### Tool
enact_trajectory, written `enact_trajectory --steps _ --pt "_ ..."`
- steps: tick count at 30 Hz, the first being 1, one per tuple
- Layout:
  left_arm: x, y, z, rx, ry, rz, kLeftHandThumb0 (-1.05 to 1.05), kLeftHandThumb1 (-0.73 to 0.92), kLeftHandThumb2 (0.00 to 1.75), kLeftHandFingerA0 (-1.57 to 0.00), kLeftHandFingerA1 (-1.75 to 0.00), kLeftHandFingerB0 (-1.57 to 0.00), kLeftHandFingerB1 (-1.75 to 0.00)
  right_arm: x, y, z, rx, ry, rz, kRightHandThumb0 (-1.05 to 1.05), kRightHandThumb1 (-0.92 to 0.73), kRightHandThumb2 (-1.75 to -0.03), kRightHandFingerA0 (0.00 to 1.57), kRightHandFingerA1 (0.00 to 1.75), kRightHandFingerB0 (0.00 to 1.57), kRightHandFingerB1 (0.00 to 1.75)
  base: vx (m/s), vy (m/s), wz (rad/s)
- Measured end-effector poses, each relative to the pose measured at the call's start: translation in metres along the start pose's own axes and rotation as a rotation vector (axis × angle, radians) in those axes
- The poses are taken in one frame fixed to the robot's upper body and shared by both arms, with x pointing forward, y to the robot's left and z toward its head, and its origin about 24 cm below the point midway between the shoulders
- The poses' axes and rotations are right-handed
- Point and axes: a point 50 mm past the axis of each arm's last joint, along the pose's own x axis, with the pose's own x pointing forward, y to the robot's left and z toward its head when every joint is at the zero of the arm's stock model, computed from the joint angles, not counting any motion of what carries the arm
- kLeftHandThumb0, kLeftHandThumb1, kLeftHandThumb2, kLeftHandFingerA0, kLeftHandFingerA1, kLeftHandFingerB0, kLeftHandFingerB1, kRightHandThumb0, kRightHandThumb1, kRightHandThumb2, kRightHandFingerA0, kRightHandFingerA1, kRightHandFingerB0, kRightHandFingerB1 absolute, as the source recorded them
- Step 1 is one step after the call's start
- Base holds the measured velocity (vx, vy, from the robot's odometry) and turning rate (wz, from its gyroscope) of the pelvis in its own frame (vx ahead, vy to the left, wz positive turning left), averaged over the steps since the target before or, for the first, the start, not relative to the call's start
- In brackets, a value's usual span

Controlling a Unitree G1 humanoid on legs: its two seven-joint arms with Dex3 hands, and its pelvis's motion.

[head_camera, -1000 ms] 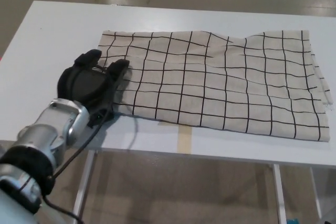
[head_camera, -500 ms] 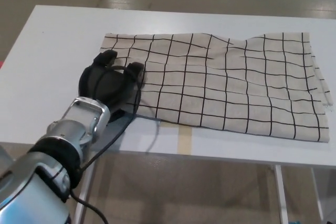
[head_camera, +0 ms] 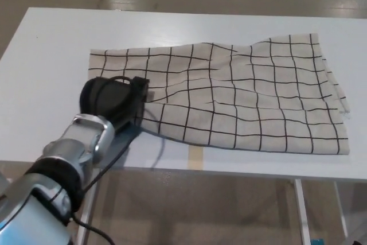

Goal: Use the left hand to fold a white towel with checkered patterns in half.

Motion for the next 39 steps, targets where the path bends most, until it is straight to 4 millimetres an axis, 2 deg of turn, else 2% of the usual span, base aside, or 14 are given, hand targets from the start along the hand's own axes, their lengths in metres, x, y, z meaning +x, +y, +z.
enact_trajectory --steps 1,2,5,6,7,10,12,13,16,17,22,26,34,39 --pt "-0.003 -0.001 -0.006 -0.015 0.012 0.002 -0.2 0.69 0.56 -0.76 -1.75 -0.57 -1.75 -0.001 -0.001 -0.002 0.0 0.007 0.001 -0.31 -0.61 -1.1 0.0 0.49 0.0 0.48 0.0 0.0 0.0" --pt "-0.005 -0.003 -0.012 -0.027 0.023 0.005 -0.3 0.5 0.81 -1.14 -1.43 -0.93 -1.32 -0.002 -0.001 -0.003 -0.001 0.01 0.002 -0.52 -0.8 -0.65 0.17 0.27 0.16 0.27 0.0 0.0 0.0" --pt "-0.016 -0.003 -0.04 -0.076 0.078 0.028 -0.3 0.5 0.81 -1.14 -1.43 -0.93 -1.32 -0.006 -0.003 -0.007 -0.006 0.026 0.004 -0.52 -0.8 -0.65 0.17 0.27 0.16 0.27 0.0 0.0 0.0" --pt "-0.018 -0.003 -0.047 -0.084 0.093 0.032 -0.21 0.7 0.56 -0.77 -1.75 -0.59 -1.75 -0.008 -0.004 -0.009 -0.008 0.032 0.003 -0.3 -0.62 -1.1 0.0 0.49 0.0 0.48 0.0 0.0 0.0" --pt "-0.02 -0.003 -0.051 -0.091 0.102 0.035 -0.3 0.51 0.81 -1.12 -1.43 -0.9 -1.3 -0.009 -0.004 -0.01 -0.009 0.035 0.004 -0.3 -0.62 -1.11 0.0 0.49 0.0 0.47 0.0 0.0 0.0" --pt "-0.028 -0.002 -0.067 -0.108 0.136 0.049 -0.3 0.51 0.81 -1.12 -1.43 -0.9 -1.31 -0.01 -0.004 -0.012 -0.006 0.041 0.008 -0.3 -0.62 -1.11 0.0 0.49 0.0 0.47 0.0 0.0 0.0" --pt "-0.038 0.002 -0.091 -0.108 0.19 0.069 -0.3 0.51 0.81 -1.12 -1.43 -0.9 -1.31 -0.012 -0.005 -0.014 0.0 0.05 0.011 -0.3 -0.62 -1.11 0.0 0.49 0.0 0.47 0.0 0.0 0.0" --pt "-0.04 0.003 -0.096 -0.11 0.203 0.075 -0.22 0.69 0.54 -0.76 -1.75 -0.58 -1.74 -0.012 -0.004 -0.014 0.001 0.05 0.013 -0.3 -0.62 -1.11 0.0 0.49 0.0 0.47 0.0 0.0 0.0" --pt "-0.045 0.009 -0.107 -0.122 0.225 0.101 -0.23 0.69 0.55 -0.76 -1.75 -0.58 -1.75 -0.008 -0.001 -0.009 0.006 0.037 0.024 -0.3 -0.63 -1.11 0.0 0.49 0.0 0.47 0.0 0.0 0.02" --pt "-0.046 0.012 -0.113 -0.124 0.233 0.115 -0.21 0.68 0.56 -0.78 -1.75 -0.56 -1.75 -0.007 -0.001 -0.008 0.005 0.034 0.027 -0.51 -0.81 -0.66 0.15 0.27 0.17 0.28 0.0 0.0 0.0" --pt "-0.051 0.026 -0.126 -0.135 0.233 0.177 -0.21 0.69 0.55 -0.77 -1.75 -0.58 -1.75 -0.007 0.0 -0.01 -0.005 0.042 0.03 -0.52 -0.81 -0.65 0.16 0.27 0.18 0.28 0.0 0.0 0.0" --pt "-0.048 0.046 -0.127 -0.137 0.191 0.259 -0.21 0.67 0.55 -0.78 -1.75 -0.58 -1.75 -0.009 -0.001 -0.011 -0.006 0.045 0.029 -0.52 -0.81 -0.66 0.15 0.27 0.17 0.28 0.0 0.0 0.0" --pt "-0.028 0.095 -0.111 -0.116 0.078 0.429 -0.23 0.66 0.57 -0.81 -1.75 -0.55 -1.75 -0.005 0.0 -0.008 -0.001 0.034 0.032 -0.51 -0.81 -0.66 0.17 0.28 0.18 0.28 0.0 0.0 0.01" --pt "-0.012 0.134 -0.069 -0.026 -0.138 0.562 -0.21 0.64 0.57 -0.84 -1.75 -0.58 -1.75 -0.006 -0.001 -0.008 -0.004 0.036 0.028 -0.52 -0.8 -0.65 0.16 0.27 0.19 0.28 0.0 0.0 0.02"
